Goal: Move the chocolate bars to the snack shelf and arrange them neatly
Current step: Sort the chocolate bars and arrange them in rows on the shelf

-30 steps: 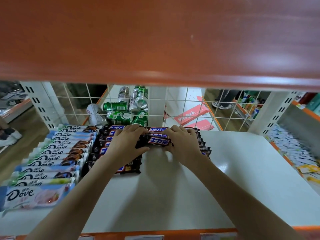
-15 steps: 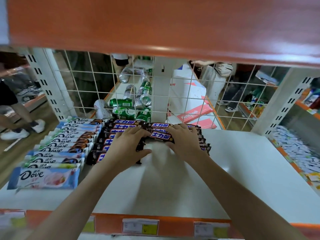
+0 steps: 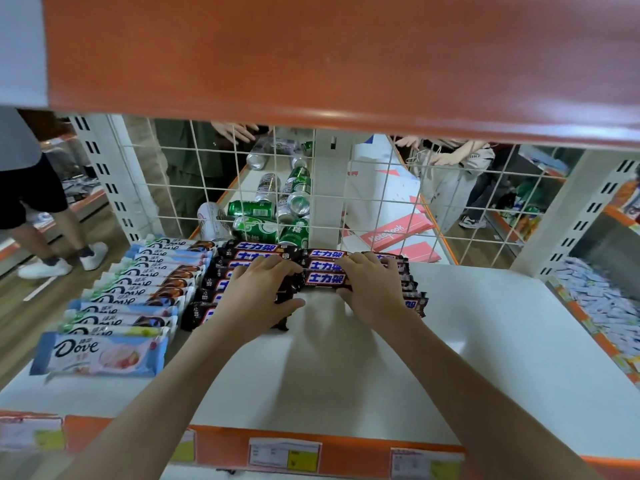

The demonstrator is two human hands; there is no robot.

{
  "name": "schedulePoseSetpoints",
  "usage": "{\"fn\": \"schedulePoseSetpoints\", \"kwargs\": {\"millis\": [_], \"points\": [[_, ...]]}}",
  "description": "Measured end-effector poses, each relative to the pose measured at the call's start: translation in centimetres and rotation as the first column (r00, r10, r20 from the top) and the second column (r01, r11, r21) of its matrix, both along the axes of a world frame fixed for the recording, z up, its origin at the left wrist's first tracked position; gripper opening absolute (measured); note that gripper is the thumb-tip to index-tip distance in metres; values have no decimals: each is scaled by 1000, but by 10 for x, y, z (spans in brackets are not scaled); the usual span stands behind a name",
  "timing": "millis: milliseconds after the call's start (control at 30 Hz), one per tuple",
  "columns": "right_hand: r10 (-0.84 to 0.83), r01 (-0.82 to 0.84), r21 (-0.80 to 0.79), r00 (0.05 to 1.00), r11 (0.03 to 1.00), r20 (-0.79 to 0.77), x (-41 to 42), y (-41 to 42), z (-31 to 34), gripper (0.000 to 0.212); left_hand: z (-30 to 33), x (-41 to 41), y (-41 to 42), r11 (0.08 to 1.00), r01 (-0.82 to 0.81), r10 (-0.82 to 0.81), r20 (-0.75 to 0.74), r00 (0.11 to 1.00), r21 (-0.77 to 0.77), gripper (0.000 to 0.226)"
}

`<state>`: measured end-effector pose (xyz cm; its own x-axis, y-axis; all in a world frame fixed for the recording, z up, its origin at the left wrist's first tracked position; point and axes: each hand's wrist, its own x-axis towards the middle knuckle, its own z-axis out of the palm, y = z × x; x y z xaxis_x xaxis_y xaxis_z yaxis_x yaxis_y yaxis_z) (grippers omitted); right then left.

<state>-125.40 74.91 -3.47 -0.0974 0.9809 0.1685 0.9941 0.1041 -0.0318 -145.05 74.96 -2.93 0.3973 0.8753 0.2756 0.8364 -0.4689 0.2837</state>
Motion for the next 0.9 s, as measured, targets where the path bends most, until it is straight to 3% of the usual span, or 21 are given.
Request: {"fn": "schedulePoseSetpoints", "kwargs": {"millis": [600,900], "points": [[-77,118,228,981,966,-179,-41,-141,31,36,21,-25,-97,992,85,-88,33,996,88,49],[-153,182,161,972,970,-177,-68,-234,33,37,18,-56,-181,990,124,-126,33,991,61,46]]}}
